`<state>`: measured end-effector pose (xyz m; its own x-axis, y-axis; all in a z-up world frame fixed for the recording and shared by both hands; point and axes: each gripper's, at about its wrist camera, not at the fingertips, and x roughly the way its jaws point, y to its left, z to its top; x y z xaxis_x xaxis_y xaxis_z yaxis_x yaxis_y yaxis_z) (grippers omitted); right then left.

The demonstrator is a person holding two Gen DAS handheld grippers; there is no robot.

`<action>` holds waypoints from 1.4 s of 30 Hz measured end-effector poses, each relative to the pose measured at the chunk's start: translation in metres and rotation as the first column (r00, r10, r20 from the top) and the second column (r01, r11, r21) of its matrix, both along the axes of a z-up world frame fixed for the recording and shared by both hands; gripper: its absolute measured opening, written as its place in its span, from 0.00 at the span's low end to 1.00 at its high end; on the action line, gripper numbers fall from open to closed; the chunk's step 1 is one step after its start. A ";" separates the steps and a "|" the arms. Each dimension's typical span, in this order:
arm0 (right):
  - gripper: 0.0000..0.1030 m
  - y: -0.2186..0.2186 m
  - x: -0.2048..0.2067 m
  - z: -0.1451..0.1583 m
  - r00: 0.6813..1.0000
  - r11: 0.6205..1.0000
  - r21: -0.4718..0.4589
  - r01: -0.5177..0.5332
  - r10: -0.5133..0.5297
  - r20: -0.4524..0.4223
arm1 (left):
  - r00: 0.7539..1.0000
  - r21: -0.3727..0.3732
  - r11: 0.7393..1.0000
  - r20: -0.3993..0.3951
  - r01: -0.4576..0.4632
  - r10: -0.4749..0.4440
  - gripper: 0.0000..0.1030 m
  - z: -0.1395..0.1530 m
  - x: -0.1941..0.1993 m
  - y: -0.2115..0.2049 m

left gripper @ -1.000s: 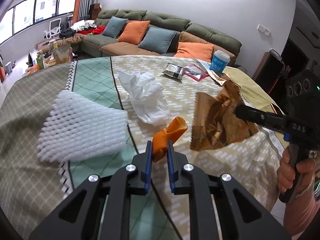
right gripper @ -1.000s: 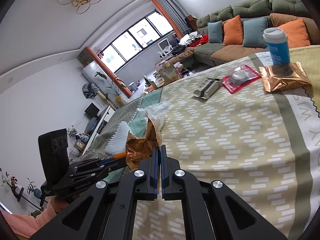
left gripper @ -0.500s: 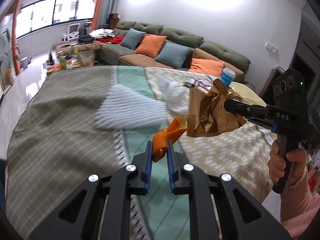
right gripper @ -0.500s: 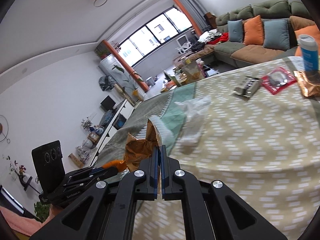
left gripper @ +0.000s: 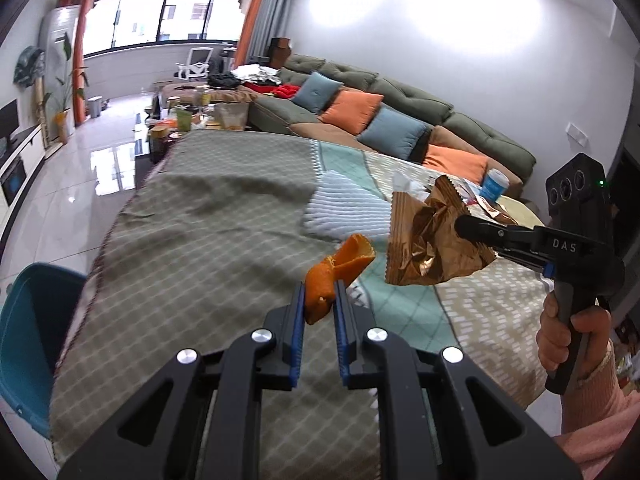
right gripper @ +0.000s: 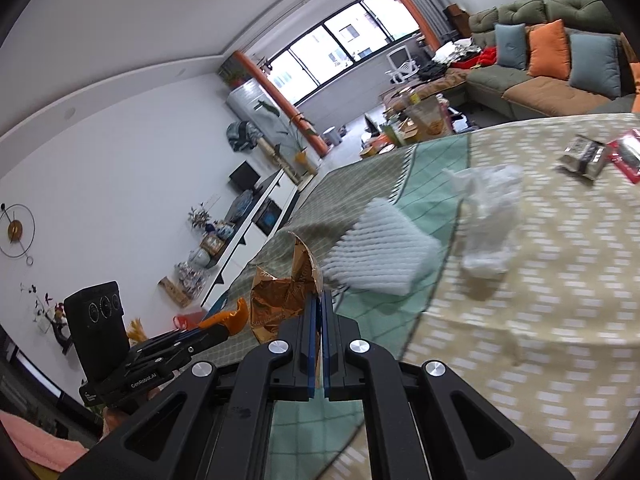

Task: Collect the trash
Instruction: 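Carry the orange peel and gold wrapper over the teal bin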

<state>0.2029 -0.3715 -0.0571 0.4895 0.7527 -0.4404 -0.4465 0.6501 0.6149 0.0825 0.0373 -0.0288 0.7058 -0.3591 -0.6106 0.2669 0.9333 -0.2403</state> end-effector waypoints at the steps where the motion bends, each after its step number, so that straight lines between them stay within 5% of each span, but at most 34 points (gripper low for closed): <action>1: 0.03 0.005 0.002 -0.001 1.000 1.000 0.001 -0.010 0.010 -0.005 | 1.000 -0.002 1.000 0.000 -0.009 0.009 0.14 -0.001 -0.002 0.004; 18: 0.03 0.087 0.018 0.001 0.988 0.988 -0.008 -0.152 0.152 -0.022 | 0.984 -0.006 0.984 0.018 -0.180 0.180 0.14 0.001 -0.022 0.074; 42: 0.03 0.182 0.021 0.013 0.950 0.950 -0.024 -0.311 0.311 -0.008 | 0.921 0.000 0.922 0.030 -0.388 0.388 0.15 0.005 -0.041 0.152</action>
<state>0.2240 -0.1891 -0.0443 0.2312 0.8561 -0.4622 -0.6265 0.4945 0.6025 0.0420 0.1898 -0.0239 0.8066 -0.0502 -0.5889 -0.1096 0.9664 -0.2325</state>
